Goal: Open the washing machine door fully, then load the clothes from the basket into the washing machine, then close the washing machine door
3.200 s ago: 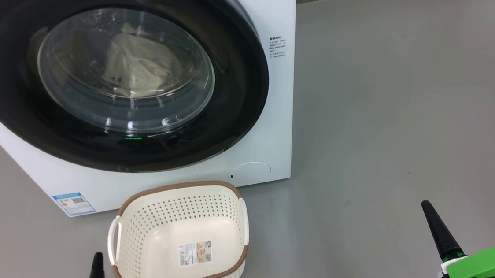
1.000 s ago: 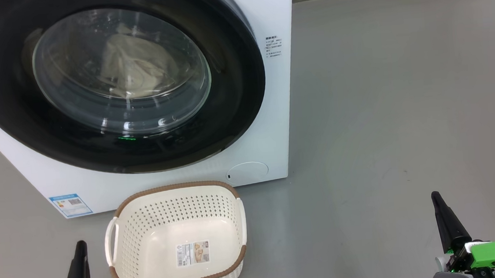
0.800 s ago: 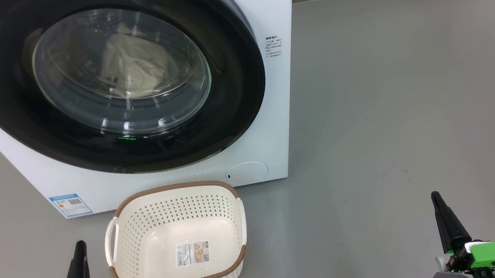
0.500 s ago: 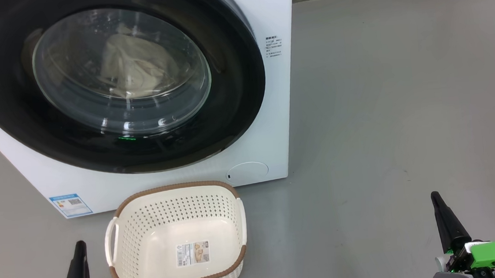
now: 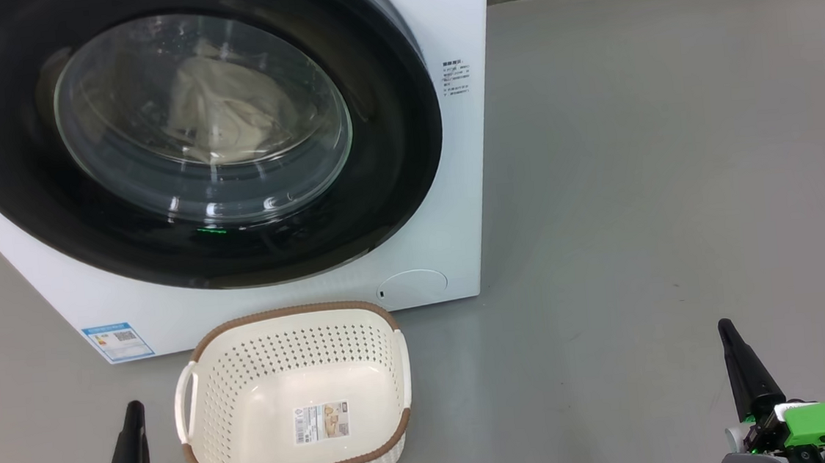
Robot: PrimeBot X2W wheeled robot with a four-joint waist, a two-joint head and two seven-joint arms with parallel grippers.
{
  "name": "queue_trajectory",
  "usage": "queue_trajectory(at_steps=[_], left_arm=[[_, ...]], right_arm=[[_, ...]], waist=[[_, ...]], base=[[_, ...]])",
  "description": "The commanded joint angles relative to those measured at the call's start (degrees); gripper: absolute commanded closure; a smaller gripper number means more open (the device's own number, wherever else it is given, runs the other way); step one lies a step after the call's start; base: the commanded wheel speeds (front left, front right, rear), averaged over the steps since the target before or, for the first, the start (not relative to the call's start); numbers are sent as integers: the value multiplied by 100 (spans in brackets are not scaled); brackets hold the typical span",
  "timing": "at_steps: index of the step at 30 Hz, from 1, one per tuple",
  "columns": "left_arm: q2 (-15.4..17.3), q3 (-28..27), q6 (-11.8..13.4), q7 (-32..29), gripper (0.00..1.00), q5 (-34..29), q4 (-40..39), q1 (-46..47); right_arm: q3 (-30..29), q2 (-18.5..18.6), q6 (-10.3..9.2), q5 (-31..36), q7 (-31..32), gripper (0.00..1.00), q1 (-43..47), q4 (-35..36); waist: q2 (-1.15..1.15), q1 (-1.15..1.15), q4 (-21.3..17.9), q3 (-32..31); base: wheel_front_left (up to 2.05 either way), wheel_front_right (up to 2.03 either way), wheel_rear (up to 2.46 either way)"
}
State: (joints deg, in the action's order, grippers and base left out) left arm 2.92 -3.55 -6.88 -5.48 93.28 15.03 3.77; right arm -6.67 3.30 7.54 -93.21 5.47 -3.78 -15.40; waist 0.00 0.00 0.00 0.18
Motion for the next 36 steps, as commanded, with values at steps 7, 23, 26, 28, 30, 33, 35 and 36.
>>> queue_trajectory(at_steps=[7,23,26,28,30,33,35,36], left_arm=[[62,-207,-60,-29,100,-37,-103,234],[49,-226,-60,-44,100,-53,-102,235],[47,-229,-60,-47,100,-56,-102,236],[46,-231,-60,-48,100,-57,-102,236],[44,-233,-60,-50,100,-59,-102,236],[42,-236,-60,-52,100,-61,-101,236],[41,-238,-60,-54,100,-63,-101,236],[40,-239,-60,-54,100,-64,-101,236]], right_arm=[[93,15,-5,41,40,100,-233,142],[76,4,-5,55,53,100,-235,141],[73,2,-5,57,56,100,-235,141],[71,1,-5,59,57,100,-235,140],[70,-1,-5,60,59,100,-235,140],[67,-2,-5,62,61,100,-236,140],[65,-4,-5,64,62,100,-236,140],[65,-4,-5,64,63,100,-236,140]], waist=[[0,0,0,0],[0,0,0,0],[0,0,0,0],[0,0,0,0],[0,0,0,0],[0,0,0,0],[0,0,0,0],[0,0,0,0]], base=[[0,0,0],[0,0,0],[0,0,0],[0,0,0],[0,0,0],[0,0,0],[0,0,0],[0,0,0]])
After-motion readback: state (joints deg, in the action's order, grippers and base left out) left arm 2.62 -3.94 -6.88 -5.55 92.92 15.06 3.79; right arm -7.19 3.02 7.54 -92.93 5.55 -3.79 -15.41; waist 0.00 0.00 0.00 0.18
